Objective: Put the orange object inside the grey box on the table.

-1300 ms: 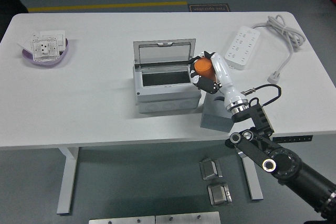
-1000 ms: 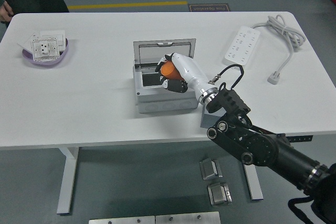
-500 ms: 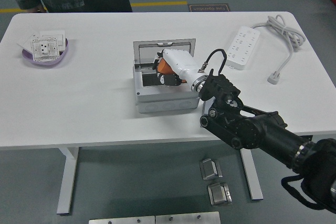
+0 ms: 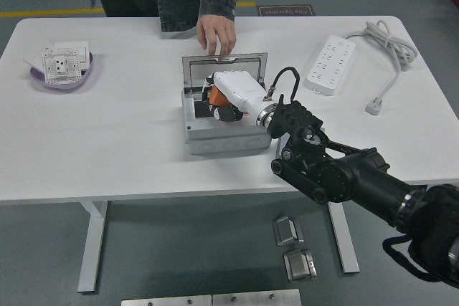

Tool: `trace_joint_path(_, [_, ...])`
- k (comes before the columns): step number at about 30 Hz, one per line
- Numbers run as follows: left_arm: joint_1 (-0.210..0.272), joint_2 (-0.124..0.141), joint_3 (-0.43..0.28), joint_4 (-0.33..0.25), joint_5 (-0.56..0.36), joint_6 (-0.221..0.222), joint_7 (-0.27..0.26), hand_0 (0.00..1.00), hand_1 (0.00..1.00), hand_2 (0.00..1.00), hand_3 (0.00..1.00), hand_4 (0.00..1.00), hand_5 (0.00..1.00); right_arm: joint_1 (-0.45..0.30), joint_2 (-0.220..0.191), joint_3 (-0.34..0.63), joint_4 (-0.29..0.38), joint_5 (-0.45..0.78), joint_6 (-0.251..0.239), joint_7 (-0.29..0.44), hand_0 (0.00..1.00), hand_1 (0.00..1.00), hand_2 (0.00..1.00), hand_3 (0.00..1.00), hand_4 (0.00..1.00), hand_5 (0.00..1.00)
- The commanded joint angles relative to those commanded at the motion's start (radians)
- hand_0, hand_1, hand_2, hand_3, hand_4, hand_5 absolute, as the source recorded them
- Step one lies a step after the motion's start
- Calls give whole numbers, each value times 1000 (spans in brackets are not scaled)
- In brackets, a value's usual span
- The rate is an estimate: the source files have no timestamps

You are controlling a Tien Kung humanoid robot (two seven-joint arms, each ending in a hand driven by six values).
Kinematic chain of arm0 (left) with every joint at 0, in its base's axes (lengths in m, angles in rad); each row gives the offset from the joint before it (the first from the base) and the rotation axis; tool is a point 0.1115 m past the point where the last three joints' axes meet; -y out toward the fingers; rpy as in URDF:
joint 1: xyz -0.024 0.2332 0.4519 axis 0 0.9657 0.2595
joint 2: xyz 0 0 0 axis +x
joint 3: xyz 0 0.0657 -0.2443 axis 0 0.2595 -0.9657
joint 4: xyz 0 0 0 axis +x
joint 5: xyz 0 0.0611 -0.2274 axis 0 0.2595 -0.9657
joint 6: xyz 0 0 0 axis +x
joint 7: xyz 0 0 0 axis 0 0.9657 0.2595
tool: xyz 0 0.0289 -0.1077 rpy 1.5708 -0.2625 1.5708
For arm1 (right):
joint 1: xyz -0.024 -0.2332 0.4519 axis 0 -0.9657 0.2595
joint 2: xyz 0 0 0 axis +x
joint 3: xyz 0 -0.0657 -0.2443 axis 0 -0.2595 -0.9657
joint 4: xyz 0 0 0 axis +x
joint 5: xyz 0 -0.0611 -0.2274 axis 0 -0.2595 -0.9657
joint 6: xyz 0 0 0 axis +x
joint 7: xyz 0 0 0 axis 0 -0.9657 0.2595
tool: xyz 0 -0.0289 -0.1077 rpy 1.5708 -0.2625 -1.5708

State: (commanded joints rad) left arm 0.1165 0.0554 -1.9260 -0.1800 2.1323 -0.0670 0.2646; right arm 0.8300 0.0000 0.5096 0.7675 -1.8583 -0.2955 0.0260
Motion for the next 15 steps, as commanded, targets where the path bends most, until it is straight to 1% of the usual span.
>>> trace_joint_path(4, [-2, 0, 2, 0, -1, 0, 0, 627, 551, 542, 585, 425, 105, 6, -1, -13, 1, -42, 4, -2, 354, 357, 455, 442, 2, 2])
trace_joint_path(5, [-2, 0, 4, 0, -2, -1, 1, 627, 550, 541, 585, 424, 104, 8, -2, -16, 1, -48, 5, -2, 638, 637, 672, 801, 580, 95])
trace_joint_path(10, [-6, 0, 12, 0, -9, -1, -1, 627, 550, 541, 585, 424, 104, 14, -7, -27, -4, -64, 1, 3, 638, 637, 672, 801, 580, 95])
trace_joint_path(11, [-6, 1, 13, 0, -9, -2, -1, 626, 550, 540, 584, 423, 107, 15, -8, -28, -5, -65, 0, 5, 746, 706, 724, 884, 803, 171])
trace_joint_path(15, [-7, 1, 9, 0, -4, -3, -1, 626, 550, 540, 584, 423, 107, 19, -14, -26, -11, -67, -4, 11, 746, 706, 724, 884, 803, 171])
